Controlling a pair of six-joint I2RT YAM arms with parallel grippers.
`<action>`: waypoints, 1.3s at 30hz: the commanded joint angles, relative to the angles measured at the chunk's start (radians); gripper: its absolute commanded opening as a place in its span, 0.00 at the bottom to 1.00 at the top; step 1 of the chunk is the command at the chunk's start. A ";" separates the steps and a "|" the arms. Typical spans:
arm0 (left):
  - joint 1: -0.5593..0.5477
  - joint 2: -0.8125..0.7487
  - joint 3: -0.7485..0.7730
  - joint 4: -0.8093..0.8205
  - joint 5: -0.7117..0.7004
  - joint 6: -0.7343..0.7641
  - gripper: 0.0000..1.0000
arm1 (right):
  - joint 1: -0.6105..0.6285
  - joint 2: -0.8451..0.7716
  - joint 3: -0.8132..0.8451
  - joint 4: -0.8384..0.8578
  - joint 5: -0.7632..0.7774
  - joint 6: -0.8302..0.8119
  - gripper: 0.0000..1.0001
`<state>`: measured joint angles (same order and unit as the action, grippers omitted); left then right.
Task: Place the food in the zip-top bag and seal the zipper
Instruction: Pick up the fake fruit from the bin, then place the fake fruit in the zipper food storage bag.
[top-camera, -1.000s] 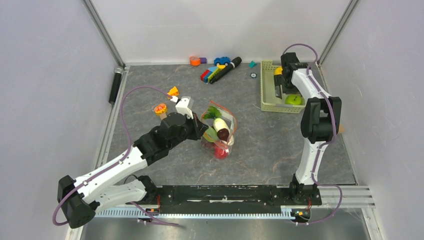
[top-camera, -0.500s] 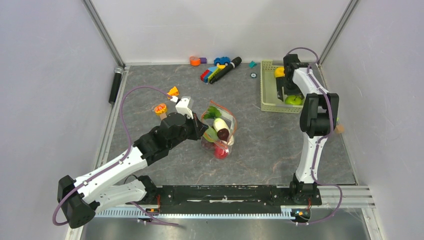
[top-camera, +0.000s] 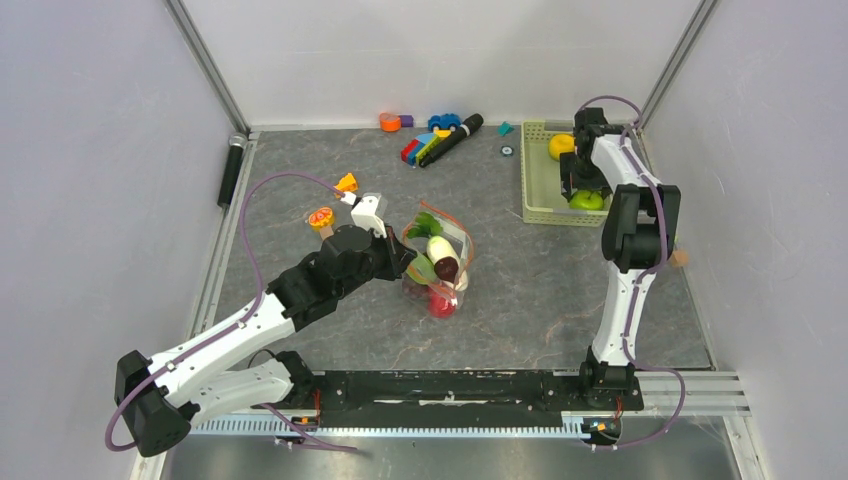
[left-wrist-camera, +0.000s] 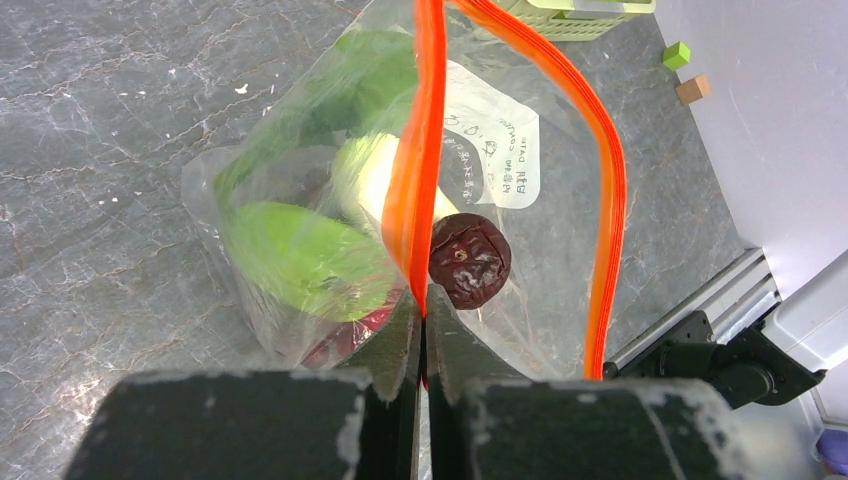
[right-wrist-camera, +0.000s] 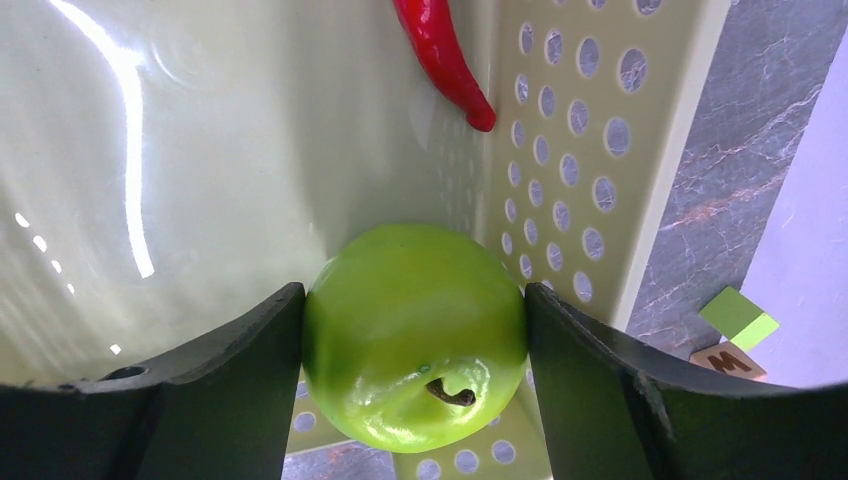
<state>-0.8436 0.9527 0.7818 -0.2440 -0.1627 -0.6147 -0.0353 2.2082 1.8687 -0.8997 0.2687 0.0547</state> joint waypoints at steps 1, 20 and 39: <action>-0.002 -0.002 -0.001 0.040 0.000 0.027 0.03 | -0.004 -0.096 -0.036 0.054 -0.077 -0.006 0.47; -0.001 -0.001 -0.001 0.046 0.009 0.029 0.03 | 0.205 -0.821 -0.641 0.773 -0.644 -0.087 0.35; -0.002 0.001 0.000 0.045 0.011 0.032 0.03 | 0.624 -0.967 -0.700 0.704 -1.082 -0.447 0.38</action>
<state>-0.8440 0.9558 0.7792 -0.2325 -0.1547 -0.6147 0.5304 1.2732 1.1625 -0.1226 -0.8059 -0.1928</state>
